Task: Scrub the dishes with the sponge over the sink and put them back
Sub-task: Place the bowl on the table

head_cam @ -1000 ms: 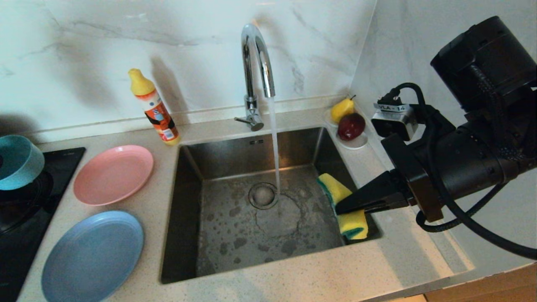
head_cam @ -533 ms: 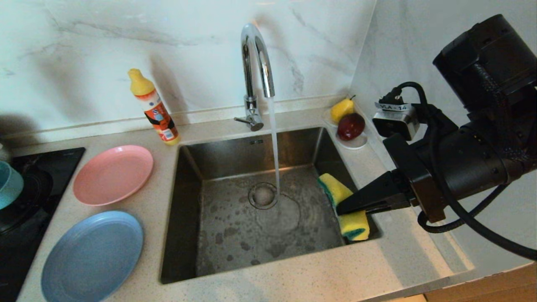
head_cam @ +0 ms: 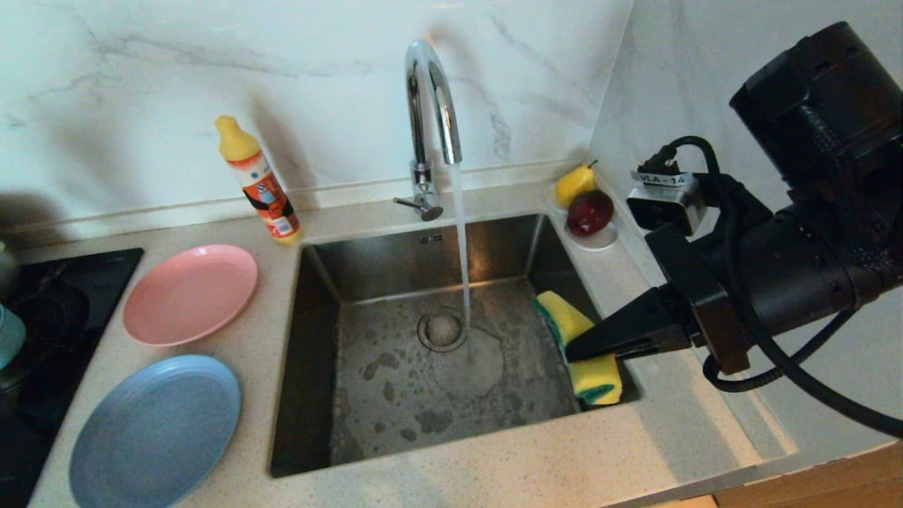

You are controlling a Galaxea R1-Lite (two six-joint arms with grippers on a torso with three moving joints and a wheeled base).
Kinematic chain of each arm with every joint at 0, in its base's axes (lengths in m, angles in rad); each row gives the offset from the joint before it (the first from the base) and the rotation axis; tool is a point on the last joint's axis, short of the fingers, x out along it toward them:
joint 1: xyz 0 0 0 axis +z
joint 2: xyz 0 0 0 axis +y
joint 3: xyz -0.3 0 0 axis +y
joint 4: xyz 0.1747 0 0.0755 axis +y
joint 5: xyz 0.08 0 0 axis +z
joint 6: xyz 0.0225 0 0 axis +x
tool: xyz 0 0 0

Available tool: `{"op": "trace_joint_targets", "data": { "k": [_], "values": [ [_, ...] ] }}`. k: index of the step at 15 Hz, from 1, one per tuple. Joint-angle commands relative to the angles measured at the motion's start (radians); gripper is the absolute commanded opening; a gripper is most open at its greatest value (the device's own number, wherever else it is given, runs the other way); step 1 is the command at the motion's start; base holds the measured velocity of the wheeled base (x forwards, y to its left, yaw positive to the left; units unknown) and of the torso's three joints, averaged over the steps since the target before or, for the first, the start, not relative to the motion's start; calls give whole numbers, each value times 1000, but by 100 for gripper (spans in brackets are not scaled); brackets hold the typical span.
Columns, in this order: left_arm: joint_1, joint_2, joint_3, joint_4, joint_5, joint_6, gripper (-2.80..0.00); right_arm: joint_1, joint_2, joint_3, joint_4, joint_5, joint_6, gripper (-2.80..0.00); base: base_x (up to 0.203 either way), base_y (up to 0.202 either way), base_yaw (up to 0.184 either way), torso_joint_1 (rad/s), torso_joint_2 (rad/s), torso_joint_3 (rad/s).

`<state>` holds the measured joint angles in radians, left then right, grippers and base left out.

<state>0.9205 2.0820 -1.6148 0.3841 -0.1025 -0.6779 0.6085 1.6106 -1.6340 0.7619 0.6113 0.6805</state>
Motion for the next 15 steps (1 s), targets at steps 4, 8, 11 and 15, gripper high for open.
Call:
{"op": "trace_joint_targets", "data": {
  "k": [4, 8, 11, 15],
  "values": [
    [41, 75, -68, 39, -2, -3, -280, 0, -9, -3, 5, 4, 5, -280, 0, 0, 0, 0, 0, 0],
    [50, 110, -70, 39, -2, 0, -280, 2, -11, -2, 5, 4, 5, -280, 0, 0, 0, 0, 0, 0],
    [50, 119, -71, 38, -2, -2, -280, 2, -9, 0, 5, 4, 5, -280, 0, 0, 0, 0, 0, 0],
    [49, 101, -66, 40, -51, 3, 0, 2, -6, 0, 4, 4, 5, -280, 0, 0, 0, 0, 0, 0]
  ]
}}
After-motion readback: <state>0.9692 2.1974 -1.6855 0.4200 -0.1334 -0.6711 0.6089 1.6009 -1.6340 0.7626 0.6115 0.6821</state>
